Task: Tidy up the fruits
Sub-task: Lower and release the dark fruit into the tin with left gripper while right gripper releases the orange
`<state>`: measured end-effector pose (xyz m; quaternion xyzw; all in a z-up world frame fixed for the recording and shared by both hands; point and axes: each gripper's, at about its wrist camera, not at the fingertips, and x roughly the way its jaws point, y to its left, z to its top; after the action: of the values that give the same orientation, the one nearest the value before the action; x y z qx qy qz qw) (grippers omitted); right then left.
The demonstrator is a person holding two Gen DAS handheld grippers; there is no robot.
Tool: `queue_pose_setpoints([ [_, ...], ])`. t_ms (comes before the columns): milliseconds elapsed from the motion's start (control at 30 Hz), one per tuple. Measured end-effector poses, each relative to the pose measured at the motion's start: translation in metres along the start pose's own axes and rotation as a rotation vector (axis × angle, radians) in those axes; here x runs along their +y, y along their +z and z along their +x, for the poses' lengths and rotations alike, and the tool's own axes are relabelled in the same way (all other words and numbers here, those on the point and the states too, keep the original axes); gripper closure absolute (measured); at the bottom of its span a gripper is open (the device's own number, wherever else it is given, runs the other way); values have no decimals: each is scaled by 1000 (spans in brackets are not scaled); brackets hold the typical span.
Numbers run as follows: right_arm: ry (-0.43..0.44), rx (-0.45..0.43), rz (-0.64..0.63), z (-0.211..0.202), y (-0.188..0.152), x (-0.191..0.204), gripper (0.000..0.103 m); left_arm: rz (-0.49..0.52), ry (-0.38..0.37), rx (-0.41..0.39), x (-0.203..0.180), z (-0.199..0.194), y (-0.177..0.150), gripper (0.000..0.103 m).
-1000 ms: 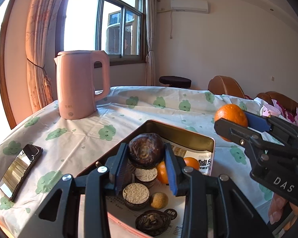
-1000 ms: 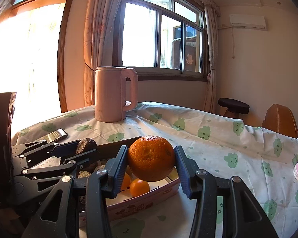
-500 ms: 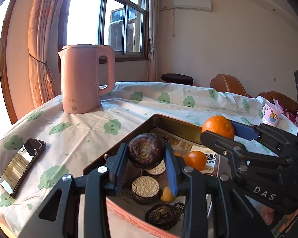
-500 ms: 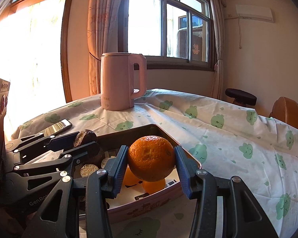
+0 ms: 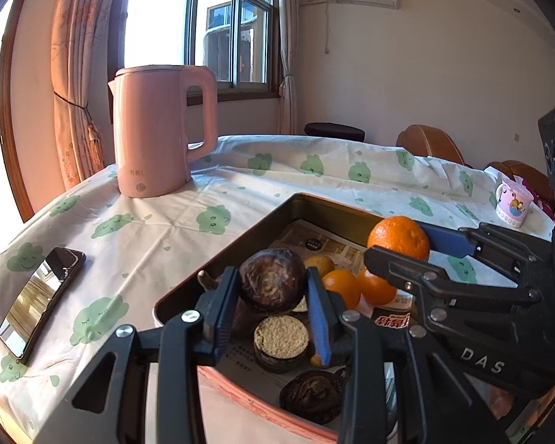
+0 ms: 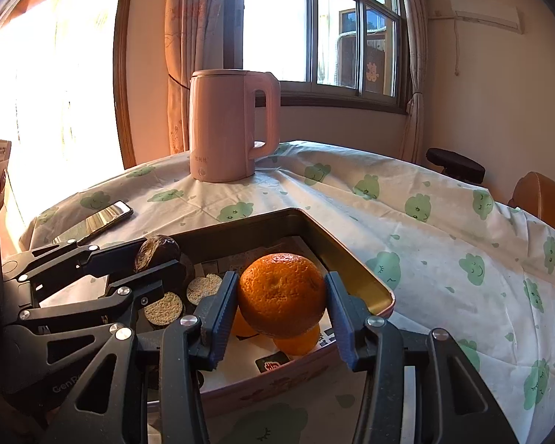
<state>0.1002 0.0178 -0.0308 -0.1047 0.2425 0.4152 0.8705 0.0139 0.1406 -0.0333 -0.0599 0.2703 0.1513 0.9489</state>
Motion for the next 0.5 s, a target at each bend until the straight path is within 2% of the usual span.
queue_pose_setpoints([
  [300, 22, 48, 12, 10, -1, -2, 53, 0, -2, 22, 1, 2, -3, 63],
  [367, 27, 40, 21, 9, -1, -4, 52, 1, 2, 21, 1, 2, -3, 59],
  [467, 25, 32, 39, 6, -2, -8, 49, -8, -1, 17, 3, 0, -3, 47],
  [500, 23, 25, 46, 4, -2, -9, 48, -9, -1, 12, 3, -2, -3, 40],
])
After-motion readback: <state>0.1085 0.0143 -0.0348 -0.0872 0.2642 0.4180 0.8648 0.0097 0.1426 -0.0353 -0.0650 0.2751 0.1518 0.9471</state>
